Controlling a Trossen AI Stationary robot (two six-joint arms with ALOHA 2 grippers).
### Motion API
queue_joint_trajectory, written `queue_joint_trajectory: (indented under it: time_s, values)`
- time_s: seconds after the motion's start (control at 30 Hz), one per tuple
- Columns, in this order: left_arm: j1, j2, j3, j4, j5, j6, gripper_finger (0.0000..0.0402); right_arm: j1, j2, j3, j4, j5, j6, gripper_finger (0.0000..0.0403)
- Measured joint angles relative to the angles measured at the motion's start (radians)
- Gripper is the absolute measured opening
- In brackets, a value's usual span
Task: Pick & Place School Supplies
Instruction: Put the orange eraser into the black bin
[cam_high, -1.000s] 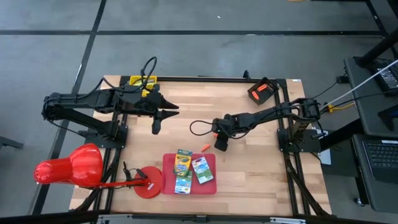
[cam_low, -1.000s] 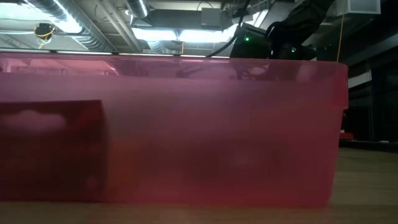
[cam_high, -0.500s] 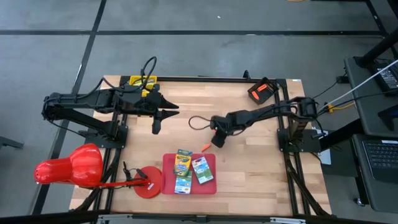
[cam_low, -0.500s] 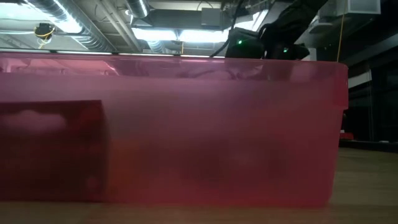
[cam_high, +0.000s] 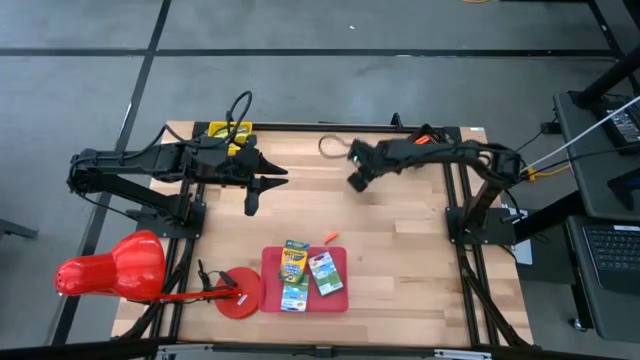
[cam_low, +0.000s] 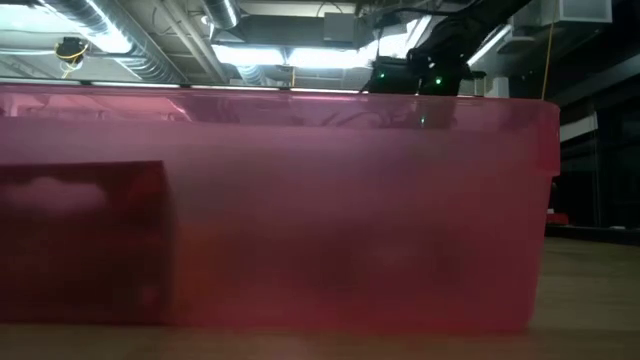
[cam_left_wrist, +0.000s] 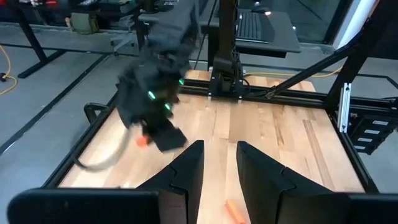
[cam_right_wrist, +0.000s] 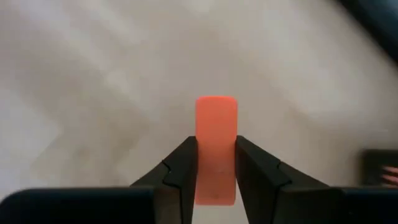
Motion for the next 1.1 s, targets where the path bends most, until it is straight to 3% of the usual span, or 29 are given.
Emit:
queue_joint_trajectory:
  time_s: [0.27,0.67,0.87,1.1]
  values:
    - [0.000,0.000,0.000,0.000,-0.003,0.008,0.0092,-0.211,-0.098,0.002,-0.145,0.100,-0.005,0.0100]
    - [0.000,0.000,0.000,0.003,-0.022,-0.024,0.0092,-0.515,-0.113,0.001,-0.222,0.134,-0.079,0.0100]
    - [0.000,0.000,0.000,0.003,-0.026,-0.038,0.0092,-0.592,-0.114,0.001,-0.276,0.112,-0.109,0.0113]
    - [0.000,0.000,0.000,0.013,-0.029,-0.043,0.0092,-0.595,-0.114,0.001,-0.287,0.051,-0.134,0.0172]
